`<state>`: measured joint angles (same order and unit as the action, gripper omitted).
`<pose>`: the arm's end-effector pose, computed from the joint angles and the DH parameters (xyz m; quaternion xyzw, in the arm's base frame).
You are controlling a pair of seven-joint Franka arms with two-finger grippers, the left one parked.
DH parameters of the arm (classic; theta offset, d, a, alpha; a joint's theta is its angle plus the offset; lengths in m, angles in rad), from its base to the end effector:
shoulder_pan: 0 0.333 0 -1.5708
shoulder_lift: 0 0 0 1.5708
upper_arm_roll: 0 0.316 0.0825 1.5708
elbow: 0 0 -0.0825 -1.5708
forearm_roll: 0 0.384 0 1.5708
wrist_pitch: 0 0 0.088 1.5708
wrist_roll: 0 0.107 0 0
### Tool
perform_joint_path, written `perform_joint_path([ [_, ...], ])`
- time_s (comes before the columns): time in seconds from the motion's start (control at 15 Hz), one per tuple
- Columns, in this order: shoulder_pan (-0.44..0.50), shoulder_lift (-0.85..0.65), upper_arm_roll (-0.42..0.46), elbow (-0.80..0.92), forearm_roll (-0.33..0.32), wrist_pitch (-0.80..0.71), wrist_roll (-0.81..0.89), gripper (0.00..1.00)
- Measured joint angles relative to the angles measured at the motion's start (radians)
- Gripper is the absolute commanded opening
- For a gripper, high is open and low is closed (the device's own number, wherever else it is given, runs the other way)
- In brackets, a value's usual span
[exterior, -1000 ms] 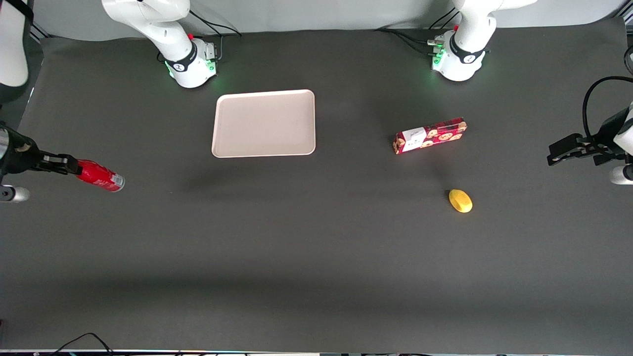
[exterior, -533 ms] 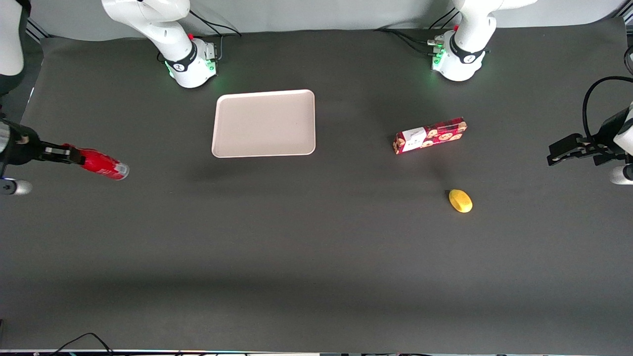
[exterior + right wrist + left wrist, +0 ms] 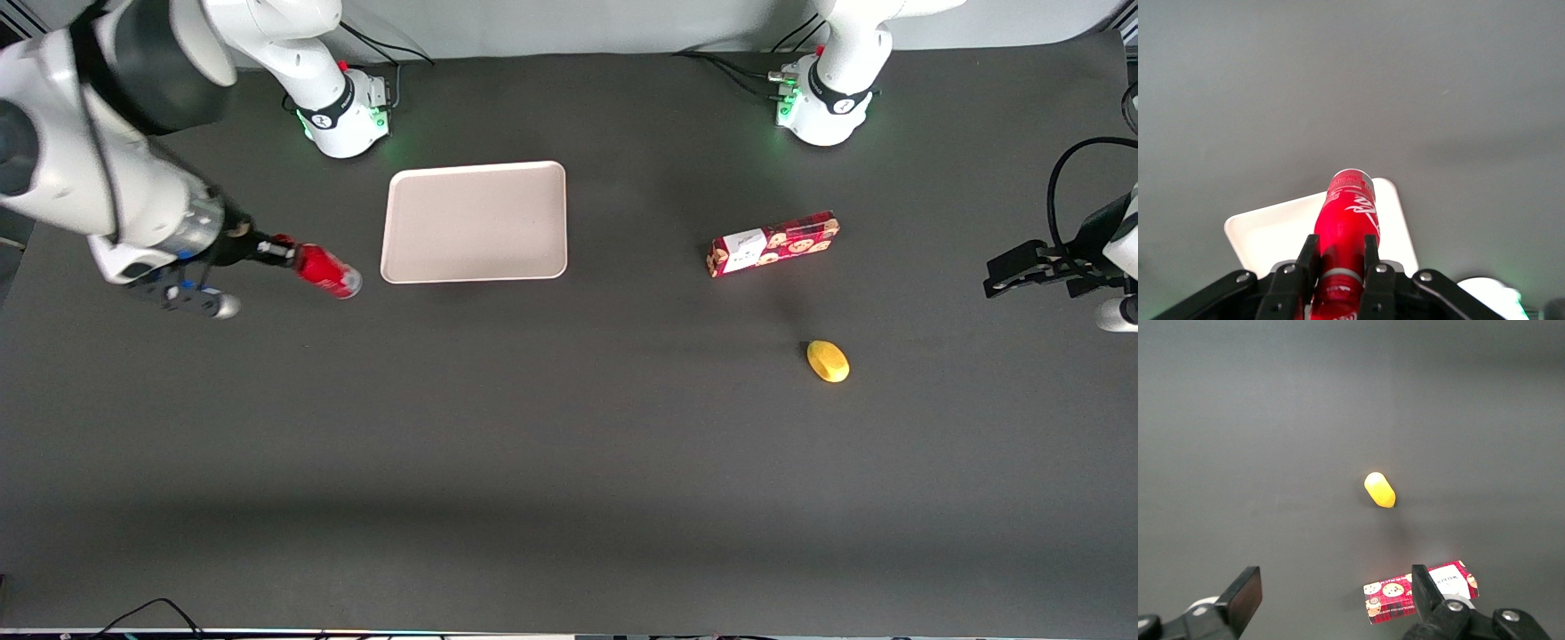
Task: Place coke bottle on tray
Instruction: 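Carry the held bottle over to the white tray's corner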
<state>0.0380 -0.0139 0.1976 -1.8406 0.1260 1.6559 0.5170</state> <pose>0.5213 0.1385 0.5129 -0.9831 0.1502 0.1016 0.0251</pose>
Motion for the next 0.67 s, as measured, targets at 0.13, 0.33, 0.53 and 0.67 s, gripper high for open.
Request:
perform_joint_path([
  [0.13,0.001,-0.085,0.042,-0.158,0.03,0.109,0.033,0.0],
  [0.33,0.001,-0.18,0.081,-0.393,0.037,0.29,0.055,0.0],
  [0.53,0.001,-0.205,0.11,-0.584,0.038,0.453,0.057,0.0],
  [0.67,0.001,-0.209,0.115,-0.662,0.038,0.512,0.057,0.0],
])
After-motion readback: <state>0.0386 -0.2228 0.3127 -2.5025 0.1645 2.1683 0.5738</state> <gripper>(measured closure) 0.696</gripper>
